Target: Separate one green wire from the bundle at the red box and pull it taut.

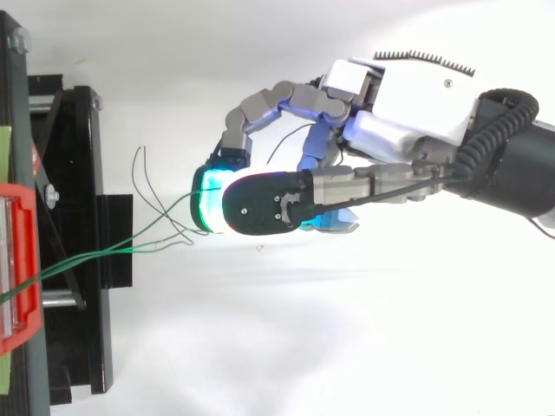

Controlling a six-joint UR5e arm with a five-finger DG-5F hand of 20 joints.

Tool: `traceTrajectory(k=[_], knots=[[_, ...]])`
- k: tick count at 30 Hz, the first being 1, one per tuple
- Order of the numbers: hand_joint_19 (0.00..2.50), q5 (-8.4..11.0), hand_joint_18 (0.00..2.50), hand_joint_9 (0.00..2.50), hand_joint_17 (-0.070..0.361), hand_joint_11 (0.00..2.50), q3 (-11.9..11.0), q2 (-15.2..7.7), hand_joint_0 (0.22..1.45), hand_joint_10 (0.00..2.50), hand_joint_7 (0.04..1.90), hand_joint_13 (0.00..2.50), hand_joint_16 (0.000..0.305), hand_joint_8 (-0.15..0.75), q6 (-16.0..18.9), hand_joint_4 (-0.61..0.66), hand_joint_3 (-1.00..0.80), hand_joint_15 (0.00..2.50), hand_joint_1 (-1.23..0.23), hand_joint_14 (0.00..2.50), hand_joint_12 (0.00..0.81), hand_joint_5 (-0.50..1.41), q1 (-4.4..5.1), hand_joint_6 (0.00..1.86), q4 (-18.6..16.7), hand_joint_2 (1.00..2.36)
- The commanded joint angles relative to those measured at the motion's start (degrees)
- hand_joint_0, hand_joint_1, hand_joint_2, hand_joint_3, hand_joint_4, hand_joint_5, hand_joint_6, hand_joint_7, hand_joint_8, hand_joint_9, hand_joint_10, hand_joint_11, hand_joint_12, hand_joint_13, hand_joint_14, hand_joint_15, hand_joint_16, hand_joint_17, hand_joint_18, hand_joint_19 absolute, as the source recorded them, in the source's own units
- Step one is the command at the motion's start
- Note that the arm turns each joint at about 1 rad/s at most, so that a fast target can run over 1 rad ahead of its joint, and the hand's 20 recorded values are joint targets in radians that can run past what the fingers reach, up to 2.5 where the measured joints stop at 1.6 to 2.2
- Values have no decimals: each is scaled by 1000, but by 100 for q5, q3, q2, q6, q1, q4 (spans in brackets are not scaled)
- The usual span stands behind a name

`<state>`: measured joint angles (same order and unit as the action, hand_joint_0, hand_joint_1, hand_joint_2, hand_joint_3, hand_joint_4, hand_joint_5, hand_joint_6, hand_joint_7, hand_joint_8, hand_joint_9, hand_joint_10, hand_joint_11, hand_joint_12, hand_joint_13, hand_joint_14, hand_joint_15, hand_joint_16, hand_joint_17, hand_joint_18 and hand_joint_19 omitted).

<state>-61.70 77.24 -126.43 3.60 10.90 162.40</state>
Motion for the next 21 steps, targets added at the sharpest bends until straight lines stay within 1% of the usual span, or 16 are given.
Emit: traceTrajectory(k=[1, 2, 8, 11, 16, 21], knots=[[1852, 0, 1393, 1597, 107, 1695, 1, 4, 610, 172, 956, 1336, 47, 292, 0, 49, -129, 1043, -756, 2132, 299, -116, 0, 899, 2, 1020], [1851, 0, 1391, 1592, 107, 1693, 1, -5, 609, 164, 963, 1333, 48, 275, 0, 47, -130, 1054, -755, 2113, 297, -117, 0, 898, 2, 1020], [1826, 0, 1377, 1581, 106, 1691, -7, 4, 610, 153, 956, 1331, 47, 285, 0, 51, -140, 1053, -751, 2084, 300, -119, 0, 898, 2, 1021], [1828, 9, 1366, 1574, 103, 1714, 1, 4, 606, 130, 953, 1332, 46, 266, 0, 53, -145, 1067, -749, 2053, 296, -121, 0, 897, 2, 1021], [1817, 9, 1357, 1575, 102, 1704, 1, -5, 603, 116, 953, 1340, 45, 283, 0, 48, -143, 1069, -747, 2013, 295, -121, 0, 897, 2, 1022], [1816, 9, 1356, 1576, 102, 1717, 1, 4, 604, 103, 954, 1339, 45, 270, 0, 51, -142, 1084, -747, 1997, 291, -121, 0, 896, 2, 1021]])
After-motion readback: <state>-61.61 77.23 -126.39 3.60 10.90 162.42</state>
